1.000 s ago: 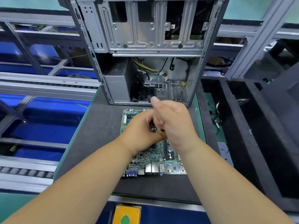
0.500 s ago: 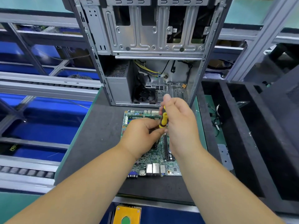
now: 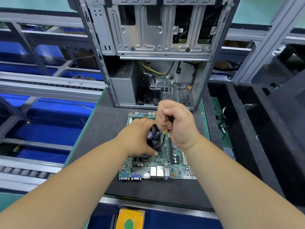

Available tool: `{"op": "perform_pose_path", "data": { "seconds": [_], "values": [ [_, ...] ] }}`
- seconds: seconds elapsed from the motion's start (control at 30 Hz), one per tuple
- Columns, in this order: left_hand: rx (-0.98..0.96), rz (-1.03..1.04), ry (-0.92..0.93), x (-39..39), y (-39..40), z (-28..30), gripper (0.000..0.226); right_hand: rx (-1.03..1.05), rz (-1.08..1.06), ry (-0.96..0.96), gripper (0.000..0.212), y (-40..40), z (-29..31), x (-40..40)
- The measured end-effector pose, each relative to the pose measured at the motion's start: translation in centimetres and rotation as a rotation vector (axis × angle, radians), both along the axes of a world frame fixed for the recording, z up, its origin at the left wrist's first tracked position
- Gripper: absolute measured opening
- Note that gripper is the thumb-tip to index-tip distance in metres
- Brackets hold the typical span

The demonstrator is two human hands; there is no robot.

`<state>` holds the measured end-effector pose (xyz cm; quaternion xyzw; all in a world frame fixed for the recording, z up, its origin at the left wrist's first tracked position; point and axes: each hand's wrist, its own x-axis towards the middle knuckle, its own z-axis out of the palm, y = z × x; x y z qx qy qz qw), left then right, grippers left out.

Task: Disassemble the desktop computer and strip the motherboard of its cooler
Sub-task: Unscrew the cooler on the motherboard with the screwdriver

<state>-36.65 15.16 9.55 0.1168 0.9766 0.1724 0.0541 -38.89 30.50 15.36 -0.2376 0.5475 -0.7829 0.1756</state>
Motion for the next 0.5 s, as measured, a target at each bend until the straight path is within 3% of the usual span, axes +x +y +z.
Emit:
{"op": "perform_pose_path", "data": {
  "seconds": [0.23, 0.4, 0.5],
  "values": [
    [-0.061, -0.012, -0.05, 0.1, 0.7, 0.6, 0.088, 0.006, 0.01, -0.107, 0.015, 0.9, 0.6, -0.6],
    [-0.042, 0.011, -0.07, -0.3, 0.5, 0.6, 0.097, 0.182, -0.135, -0.039, 0.003, 0.5, 0.2, 0.3],
    [-0.017, 0.016, -0.087, -0.5, 0.3, 0.4, 0.101, 0.191, -0.212, -0.036, 0.007, 0.9, 0.1, 0.5]
  ]
}}
